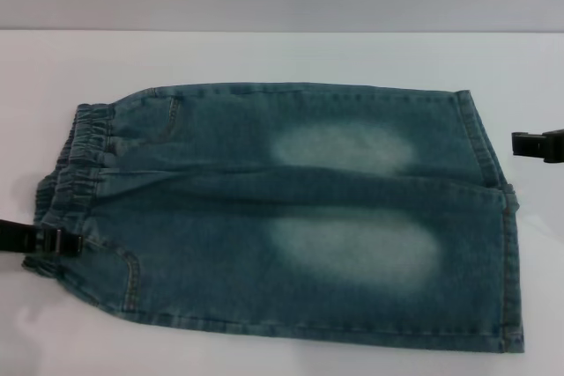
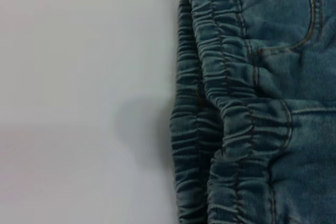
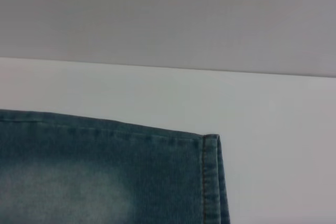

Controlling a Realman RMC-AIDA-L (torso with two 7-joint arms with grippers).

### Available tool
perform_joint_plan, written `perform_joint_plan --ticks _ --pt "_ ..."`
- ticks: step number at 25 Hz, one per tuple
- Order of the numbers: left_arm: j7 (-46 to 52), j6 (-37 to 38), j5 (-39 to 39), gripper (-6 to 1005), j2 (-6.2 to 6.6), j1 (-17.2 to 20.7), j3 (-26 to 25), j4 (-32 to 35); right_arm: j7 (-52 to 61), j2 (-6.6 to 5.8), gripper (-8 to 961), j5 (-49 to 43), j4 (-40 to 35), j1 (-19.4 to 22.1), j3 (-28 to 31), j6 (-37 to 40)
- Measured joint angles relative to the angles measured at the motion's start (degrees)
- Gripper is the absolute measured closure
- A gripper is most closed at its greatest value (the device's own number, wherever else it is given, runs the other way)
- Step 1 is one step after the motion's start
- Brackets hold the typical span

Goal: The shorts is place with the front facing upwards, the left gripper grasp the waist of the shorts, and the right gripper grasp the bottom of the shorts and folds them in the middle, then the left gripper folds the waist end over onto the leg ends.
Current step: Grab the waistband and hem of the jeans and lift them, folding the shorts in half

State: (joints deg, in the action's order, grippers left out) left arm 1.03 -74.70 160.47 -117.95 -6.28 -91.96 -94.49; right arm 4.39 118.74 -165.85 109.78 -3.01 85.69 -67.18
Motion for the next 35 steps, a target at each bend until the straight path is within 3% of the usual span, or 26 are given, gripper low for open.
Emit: perform_joint_plan --ticks 3,8,14,20,35 --pt "-0.16 -0.09 0.03 263 0.01 -0.44 0.06 0.75 0.0 0.0 155 0.0 0.06 0.07 0.0 -0.12" --pt "-0.2 -0.57 -0.03 475 -0.03 -0.81 0.17 0.52 0.0 0.0 156 0.0 0.32 0.13 0.0 -0.3" --pt "-0.22 -1.01 -0.31 597 -0.07 -0.92 0.16 -0.21 0.0 0.0 156 0.0 1.07 0.35 -0.09 -1.91" --pt "-0.3 -1.87 -0.35 822 -0.08 -1.43 0.33 -0.31 0.0 0.0 155 0.0 1.33 0.39 -0.12 -4.13" --pt "-0.33 -3.2 -0.42 911 -0.08 -1.44 0.77 -3.5 0.0 0.06 156 0.0 1.89 1.31 -4.1 -9.46"
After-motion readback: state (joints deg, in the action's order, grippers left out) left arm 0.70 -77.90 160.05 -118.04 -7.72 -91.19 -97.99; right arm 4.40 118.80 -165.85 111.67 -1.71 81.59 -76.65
